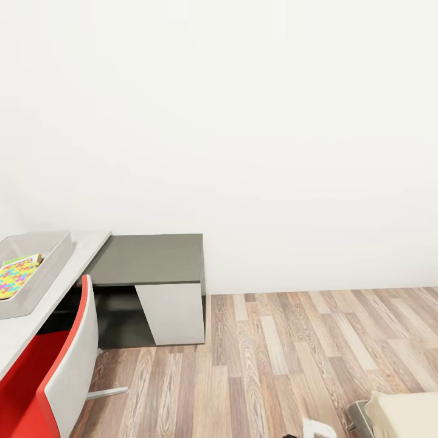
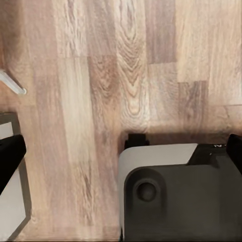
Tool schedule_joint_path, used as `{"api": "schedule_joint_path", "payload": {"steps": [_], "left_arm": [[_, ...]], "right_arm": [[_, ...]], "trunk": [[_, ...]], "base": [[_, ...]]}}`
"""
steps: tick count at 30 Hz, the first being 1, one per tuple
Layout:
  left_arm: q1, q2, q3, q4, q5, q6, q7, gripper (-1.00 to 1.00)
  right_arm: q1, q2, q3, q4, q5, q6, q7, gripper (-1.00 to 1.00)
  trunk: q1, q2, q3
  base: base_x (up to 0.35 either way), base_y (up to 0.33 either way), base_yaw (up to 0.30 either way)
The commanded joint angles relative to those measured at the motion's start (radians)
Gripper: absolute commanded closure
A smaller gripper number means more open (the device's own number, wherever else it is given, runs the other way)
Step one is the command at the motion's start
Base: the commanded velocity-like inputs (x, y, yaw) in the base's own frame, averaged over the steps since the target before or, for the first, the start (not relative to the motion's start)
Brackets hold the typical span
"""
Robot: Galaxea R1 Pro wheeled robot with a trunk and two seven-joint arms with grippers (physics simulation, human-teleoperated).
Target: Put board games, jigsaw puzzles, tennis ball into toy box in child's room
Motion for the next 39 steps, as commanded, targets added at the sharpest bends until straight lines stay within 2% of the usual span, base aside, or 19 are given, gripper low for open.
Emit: {"api": "schedule_joint_path", "payload": {"steps": [1, 4, 9, 18, 23, 31, 39], "left_arm": [[0.000, 0.005, -0.009, 0.017, 0.009, -0.003, 0.003, -1.00], [0.007, 0.011, -0.009, 0.052, 0.009, -0.011, 0.003, -1.00], [0.051, 0.014, -0.009, 0.075, 0.009, -0.043, 0.003, -1.00], [0.128, 0.027, -0.009, 0.084, 0.007, -0.068, 0.003, -1.00], [0.153, 0.028, -0.012, 0.084, 0.003, -0.071, 0.003, -1.00], [0.160, 0.017, -0.016, 0.083, 0.000, -0.072, 0.002, -1.00], [0.160, 0.015, -0.013, 0.078, 0.001, -0.073, 0.001, -1.00]], "right_arm": [[-0.001, -0.001, 0.008, 0.016, -0.007, 0.004, -0.008, -1.00], [-0.001, 0.003, 0.008, 0.071, -0.008, -0.001, -0.008, -1.00], [-0.001, 0.013, 0.007, 0.177, -0.012, -0.016, -0.005, -1.00], [0.007, 0.020, 0.005, 0.314, -0.016, -0.103, -0.005, -1.00], [0.040, 0.018, 0.005, 0.329, -0.009, -0.112, -0.005, -1.00], [0.086, 0.007, 0.004, 0.332, -0.008, -0.112, -0.005, -1.00], [0.133, 0.017, 0.005, 0.332, -0.012, -0.112, -0.004, -1.00]], "trunk": [[0.001, -0.002, -0.002], [0.001, -0.002, -0.002], [0.001, -0.002, -0.002], [0.001, -0.002, -0.002], [0.001, -0.002, -0.002], [0.001, -0.002, -0.002], [0.001, -0.002, -0.002]], "base": [[0.000, 0.000, 0.000], [0.000, 0.000, 0.000], [0.000, 0.000, 0.000], [0.000, 0.000, 0.000], [0.000, 0.000, 0.000], [0.000, 0.000, 0.000], [0.000, 0.000, 0.000]]}}
